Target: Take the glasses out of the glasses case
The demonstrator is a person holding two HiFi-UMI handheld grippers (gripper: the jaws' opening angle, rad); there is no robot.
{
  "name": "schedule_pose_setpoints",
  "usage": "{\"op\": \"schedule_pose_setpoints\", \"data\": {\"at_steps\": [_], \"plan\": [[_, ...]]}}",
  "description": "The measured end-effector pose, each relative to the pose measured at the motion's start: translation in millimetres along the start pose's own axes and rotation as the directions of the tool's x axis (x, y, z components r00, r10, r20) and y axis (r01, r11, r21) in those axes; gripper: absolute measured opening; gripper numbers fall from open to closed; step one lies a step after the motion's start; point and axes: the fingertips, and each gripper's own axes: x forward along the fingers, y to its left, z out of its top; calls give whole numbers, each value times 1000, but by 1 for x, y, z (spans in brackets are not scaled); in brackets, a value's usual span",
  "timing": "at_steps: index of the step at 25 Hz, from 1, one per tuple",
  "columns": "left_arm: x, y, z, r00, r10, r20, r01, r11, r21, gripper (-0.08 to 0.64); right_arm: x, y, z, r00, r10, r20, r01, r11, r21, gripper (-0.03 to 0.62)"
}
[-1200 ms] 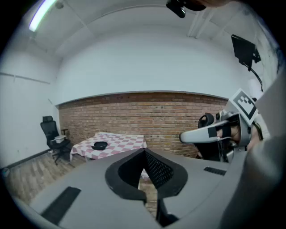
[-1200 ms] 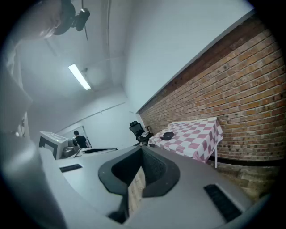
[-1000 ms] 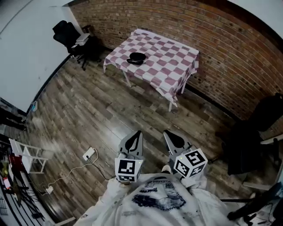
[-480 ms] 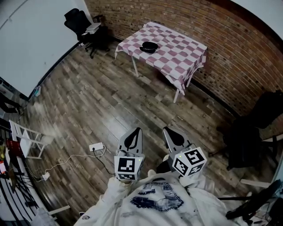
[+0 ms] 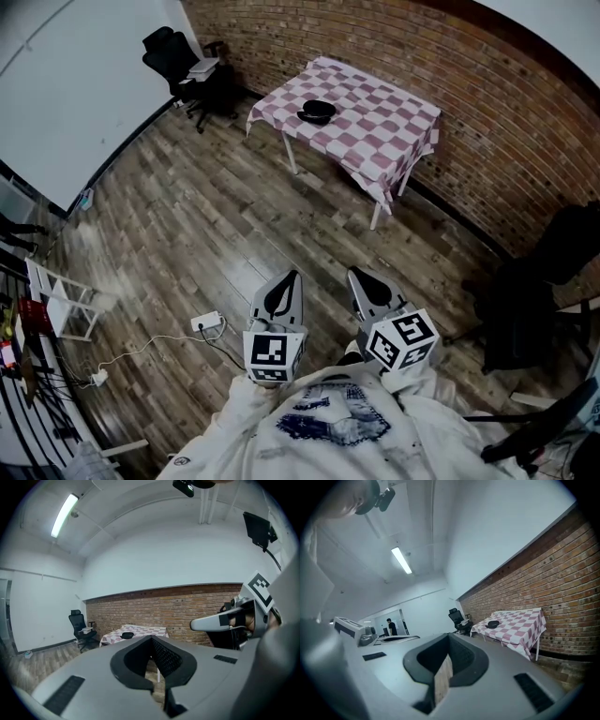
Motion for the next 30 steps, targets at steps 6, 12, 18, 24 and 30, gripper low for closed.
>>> {"op": "schedule_pose_setpoints", "data": {"at_steps": [6,12,18,24,30], "plan": [[39,-6,8,999,42,-3,-42,999,-11,9,11,-42,15,1000,23,-9,-23,1000,4,14],[63,-14,10,998,52,-20,-52,999,-13,9,19,-69,21,999,35,-18,-34,999,20,14],[86,-6,10,998,62,-30,-63,998,-20,9,34,-85,23,999,36,-29,-35,999,30,14],[125,7,4,999,41,-28,-42,999,-33,9,63,-109,23,999,14,-39,-13,1000,26,14],[176,36,6,999,19,-28,-20,998,-52,9,111,-134,34,998,-11,-54,12,1000,16,14]]}}
